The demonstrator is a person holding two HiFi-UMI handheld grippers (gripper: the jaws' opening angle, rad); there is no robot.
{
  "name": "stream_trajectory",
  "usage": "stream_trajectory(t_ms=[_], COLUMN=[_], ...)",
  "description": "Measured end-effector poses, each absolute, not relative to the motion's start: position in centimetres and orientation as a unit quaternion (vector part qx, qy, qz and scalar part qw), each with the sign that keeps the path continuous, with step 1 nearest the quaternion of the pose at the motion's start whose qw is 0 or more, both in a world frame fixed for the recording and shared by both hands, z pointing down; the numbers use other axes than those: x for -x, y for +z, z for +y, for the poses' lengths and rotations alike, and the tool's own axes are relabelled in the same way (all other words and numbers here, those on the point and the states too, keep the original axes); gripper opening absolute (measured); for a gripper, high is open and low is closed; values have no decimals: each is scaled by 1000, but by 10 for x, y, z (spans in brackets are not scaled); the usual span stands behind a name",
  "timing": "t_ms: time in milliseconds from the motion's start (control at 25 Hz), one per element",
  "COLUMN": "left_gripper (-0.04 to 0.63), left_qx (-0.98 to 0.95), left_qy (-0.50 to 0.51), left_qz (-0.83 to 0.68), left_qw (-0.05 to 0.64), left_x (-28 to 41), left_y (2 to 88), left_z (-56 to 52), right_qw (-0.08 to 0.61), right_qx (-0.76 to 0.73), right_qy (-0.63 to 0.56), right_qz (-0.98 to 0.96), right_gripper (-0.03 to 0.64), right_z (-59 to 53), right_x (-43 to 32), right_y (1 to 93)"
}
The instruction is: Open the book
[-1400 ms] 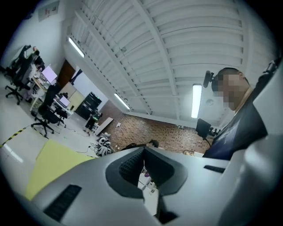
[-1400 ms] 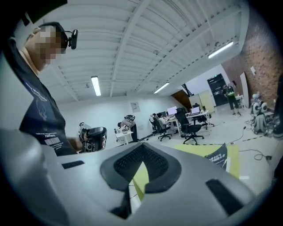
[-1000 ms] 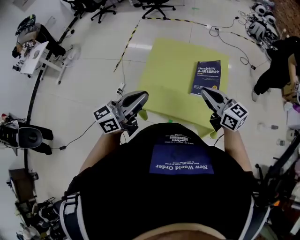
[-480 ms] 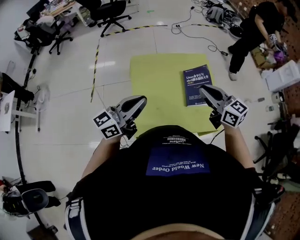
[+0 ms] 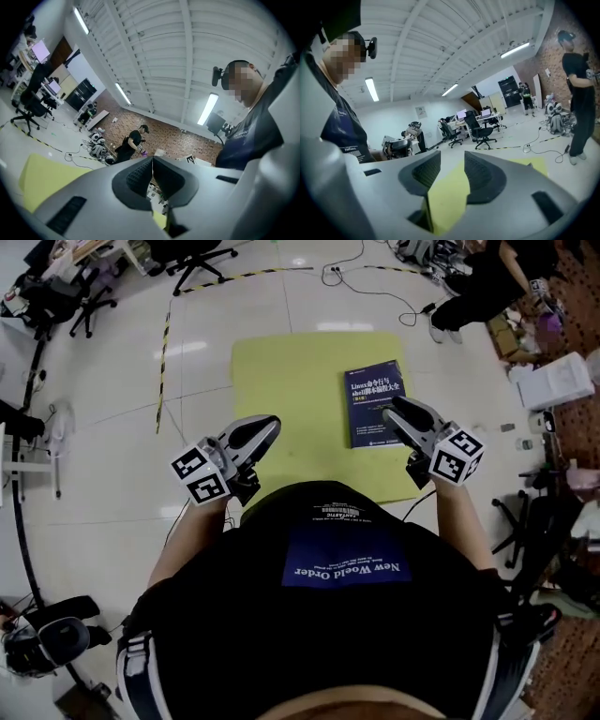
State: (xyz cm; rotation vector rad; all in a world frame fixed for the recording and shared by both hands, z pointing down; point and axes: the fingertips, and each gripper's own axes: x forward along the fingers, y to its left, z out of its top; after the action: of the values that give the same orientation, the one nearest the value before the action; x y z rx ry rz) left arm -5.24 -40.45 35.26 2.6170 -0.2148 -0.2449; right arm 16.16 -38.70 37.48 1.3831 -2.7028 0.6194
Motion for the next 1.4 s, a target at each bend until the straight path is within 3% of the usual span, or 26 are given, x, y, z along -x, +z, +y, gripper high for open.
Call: stream_trajectory(t_ms=[280,480,840,1400], left_gripper=[6,6,6,6], left_qx=[-952,-947,-934,-934], left_qy=[-60,-22,12,10], left_qz=[-120,-117,-51,-59], left_qw=[274,300,352,353], left_x=[-2,-24,-70,-71], left_y=[362,393,464,511], left_z=[-397,-394,-379,-405], right_qw=[51,89,124,190], right_qx=[-467,-508,-541,-564], right_qy=[272,351,427,385], right_qz=[-840,-781,-714,-705], right_gripper=[250,284,307,305], right_z=[-421,-429,-423,-426], right_x=[-259,-301,-319,-317], right_y=[436,526,644,676])
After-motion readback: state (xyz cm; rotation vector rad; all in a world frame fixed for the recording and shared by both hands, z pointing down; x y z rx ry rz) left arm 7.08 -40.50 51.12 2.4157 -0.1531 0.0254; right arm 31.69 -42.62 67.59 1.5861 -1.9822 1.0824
